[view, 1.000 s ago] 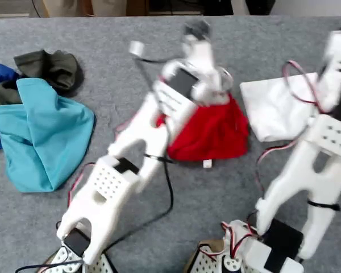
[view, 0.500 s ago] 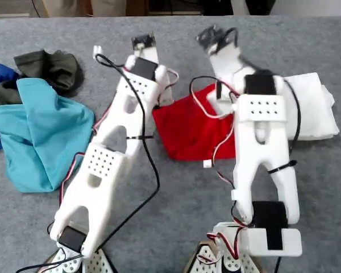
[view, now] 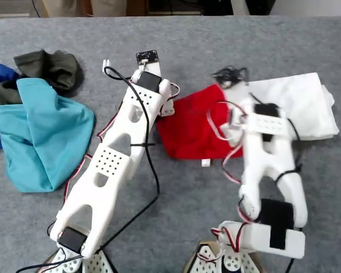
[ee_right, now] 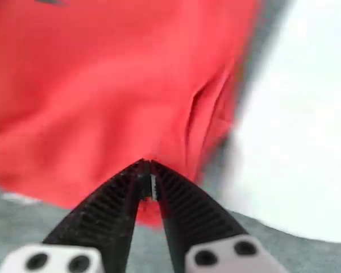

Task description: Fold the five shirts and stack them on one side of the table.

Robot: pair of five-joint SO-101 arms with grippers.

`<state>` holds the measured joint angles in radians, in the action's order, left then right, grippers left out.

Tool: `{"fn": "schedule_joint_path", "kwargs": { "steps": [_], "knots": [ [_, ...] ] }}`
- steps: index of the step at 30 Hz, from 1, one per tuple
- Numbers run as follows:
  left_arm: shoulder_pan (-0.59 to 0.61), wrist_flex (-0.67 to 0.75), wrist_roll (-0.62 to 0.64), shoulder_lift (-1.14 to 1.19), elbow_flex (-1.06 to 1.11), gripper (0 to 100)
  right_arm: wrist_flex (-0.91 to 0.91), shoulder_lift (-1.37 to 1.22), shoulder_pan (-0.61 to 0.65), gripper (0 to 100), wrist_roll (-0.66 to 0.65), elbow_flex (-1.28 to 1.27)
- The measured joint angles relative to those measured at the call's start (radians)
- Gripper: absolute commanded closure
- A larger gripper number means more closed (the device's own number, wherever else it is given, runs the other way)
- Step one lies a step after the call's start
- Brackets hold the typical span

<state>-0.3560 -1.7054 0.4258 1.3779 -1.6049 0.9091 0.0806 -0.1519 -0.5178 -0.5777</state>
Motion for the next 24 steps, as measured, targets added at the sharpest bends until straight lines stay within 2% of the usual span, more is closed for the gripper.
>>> {"fn": "schedule_joint_path", "kwargs": {
  "steps": [5, 12, 17, 24],
  "knots": [
    [0.000, 0.000, 0.000, 0.018, -0.035, 98, -0.127, -0.097, -0.103, 99.6, -0.075, -0.043],
    [0.000, 0.000, 0.000, 0.020, -0.035, 98, -0.132, -0.114, -0.195, 99.6, -0.130, -0.028],
    [-0.002, 0.000, 0.000, 0.020, -0.035, 98, 0.048, 0.015, -0.181, 99.6, -0.132, 0.089],
    [-0.003, -0.028, -0.003, -0.015, -0.035, 98, 0.242, 0.180, -0.026, 99.5, -0.132, 0.169]
  ]
}}
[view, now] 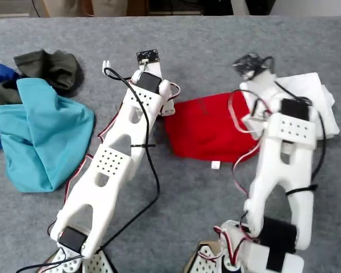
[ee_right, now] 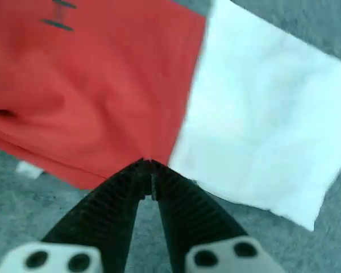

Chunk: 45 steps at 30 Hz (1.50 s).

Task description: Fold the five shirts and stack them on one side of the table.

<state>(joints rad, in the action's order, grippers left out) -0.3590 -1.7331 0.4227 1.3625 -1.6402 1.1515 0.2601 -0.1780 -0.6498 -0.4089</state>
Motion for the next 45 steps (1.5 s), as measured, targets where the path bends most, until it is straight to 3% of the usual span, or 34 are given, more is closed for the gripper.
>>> {"fn": "schedule_joint_path", "kwargs": {
  "steps": [10, 15, 18, 23, 28, 33, 40, 45],
  "knots": [
    [-0.032, -0.017, -0.115, -0.299, 0.080, 98, -0.058, -0.021, 0.031, 99.5, 0.035, 0.018],
    [-0.144, -0.017, -0.101, -0.578, 0.476, 98, -0.269, -0.140, 0.031, 99.5, 0.031, 0.020],
    [-0.170, 0.008, -0.063, -0.770, 0.775, 98, -0.414, -0.212, 0.035, 99.5, -0.041, 0.020],
    [-0.203, 0.244, -0.048, -1.034, 1.272, 98, -0.502, -0.311, 0.035, 99.5, -0.084, 0.077],
    [-0.245, 0.663, 0.006, -1.194, 1.774, 98, -0.482, -0.468, 0.035, 99.5, -0.040, 0.207],
    [-0.249, 0.994, 0.063, -1.255, 2.010, 98, -0.377, -0.652, 0.035, 99.5, 0.032, 0.410],
    [-0.249, 1.074, 0.068, -1.258, 2.047, 98, -0.172, -0.783, 0.069, 99.5, 0.077, 0.646],
    [-0.238, 1.077, 0.064, -1.258, 2.065, 98, -0.143, -0.835, 0.100, 99.5, 0.077, 0.675]
  ]
}}
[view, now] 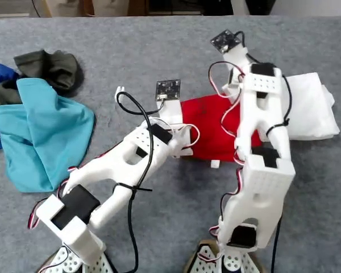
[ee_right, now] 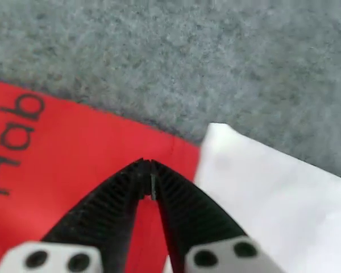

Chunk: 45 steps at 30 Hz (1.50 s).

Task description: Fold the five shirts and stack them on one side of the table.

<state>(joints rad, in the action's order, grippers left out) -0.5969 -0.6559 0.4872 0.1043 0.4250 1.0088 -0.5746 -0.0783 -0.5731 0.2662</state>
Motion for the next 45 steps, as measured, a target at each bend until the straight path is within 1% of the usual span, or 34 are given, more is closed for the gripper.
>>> {"fn": "schedule_joint_path", "kwargs": {
  "steps": [5, 7, 9, 13, 16, 20, 23, 26, 30, 34, 41, 45],
  "knots": [
    [0.081, -0.014, 0.003, -0.008, 0.023, 98, 0.000, -0.055, 0.006, 99.6, 0.000, 0.002],
    [0.107, -0.071, 0.003, -0.009, 0.005, 98, 0.000, -0.069, 0.006, 99.6, 0.000, 0.006],
    [0.112, -0.157, 0.003, -0.009, -0.044, 98, 0.000, -0.080, 0.006, 99.6, 0.023, 0.008],
    [0.092, -0.322, 0.003, -0.009, -0.176, 98, 0.000, -0.101, 0.006, 99.6, 0.078, 0.020],
    [0.048, -0.413, 0.000, -0.009, -0.255, 98, -0.002, -0.101, 0.006, 99.6, 0.114, 0.020],
    [-0.025, -0.437, 0.023, -0.009, -0.287, 98, -0.003, -0.101, 0.000, 99.6, 0.135, 0.020],
    [-0.052, -0.393, 0.071, -0.009, -0.276, 98, -0.003, -0.101, -0.003, 99.6, 0.138, 0.020],
    [-0.048, -0.282, 0.101, -0.009, -0.212, 98, -0.003, -0.101, -0.003, 99.6, 0.138, 0.020],
    [-0.048, -0.135, 0.114, -0.009, -0.144, 96, -0.003, -0.101, -0.003, 99.6, 0.138, 0.020],
    [-0.048, -0.037, 0.114, -0.009, -0.086, 96, -0.003, -0.101, -0.003, 99.6, 0.138, 0.020],
    [-0.049, 0.043, 0.115, -0.009, -0.046, 96, -0.005, -0.103, -0.003, 99.6, 0.138, 0.020],
    [-0.049, 0.098, 0.115, -0.009, 0.017, 96, -0.005, -0.103, -0.003, 99.6, 0.138, 0.020]
  ]
}}
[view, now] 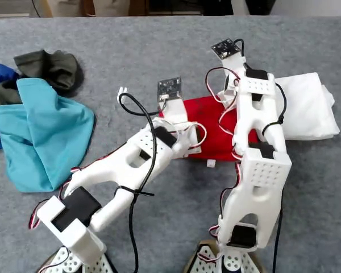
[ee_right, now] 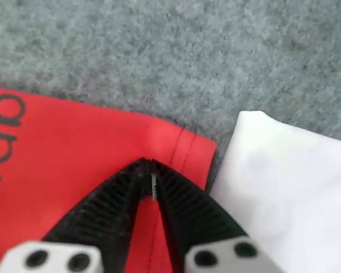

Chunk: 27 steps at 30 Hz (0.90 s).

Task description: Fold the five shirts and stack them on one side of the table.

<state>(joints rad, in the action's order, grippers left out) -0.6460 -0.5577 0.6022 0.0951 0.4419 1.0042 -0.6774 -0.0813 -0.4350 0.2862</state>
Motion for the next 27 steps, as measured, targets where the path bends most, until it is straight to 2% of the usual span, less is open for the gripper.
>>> {"fn": "schedule_joint_path", "kwargs": {
  "steps": [4, 7, 12, 16, 21, 24, 27],
  "knots": [
    [0.000, -0.008, 0.000, 0.000, 0.026, 96, 0.000, 0.000, 0.000, 99.5, 0.000, 0.000],
    [0.000, -0.068, 0.000, 0.000, 0.026, 96, 0.000, -0.002, 0.000, 99.5, -0.015, 0.000],
    [-0.055, -0.106, 0.000, 0.000, 0.064, 96, 0.000, -0.002, 0.000, 99.5, -0.043, 0.000],
    [-0.114, -0.120, -0.046, 0.000, 0.086, 96, -0.003, -0.002, 0.000, 99.6, -0.046, 0.000],
    [-0.117, -0.133, -0.048, -0.011, 0.086, 98, 0.002, 0.006, 0.000, 99.6, -0.046, 0.000],
    [-0.086, -0.226, -0.066, -0.112, 0.055, 98, 0.051, 0.066, 0.000, 99.5, -0.046, 0.000],
    [-0.043, -0.275, -0.137, -0.267, 0.037, 98, 0.104, 0.172, -0.002, 99.4, -0.037, 0.000]
  ]
}}
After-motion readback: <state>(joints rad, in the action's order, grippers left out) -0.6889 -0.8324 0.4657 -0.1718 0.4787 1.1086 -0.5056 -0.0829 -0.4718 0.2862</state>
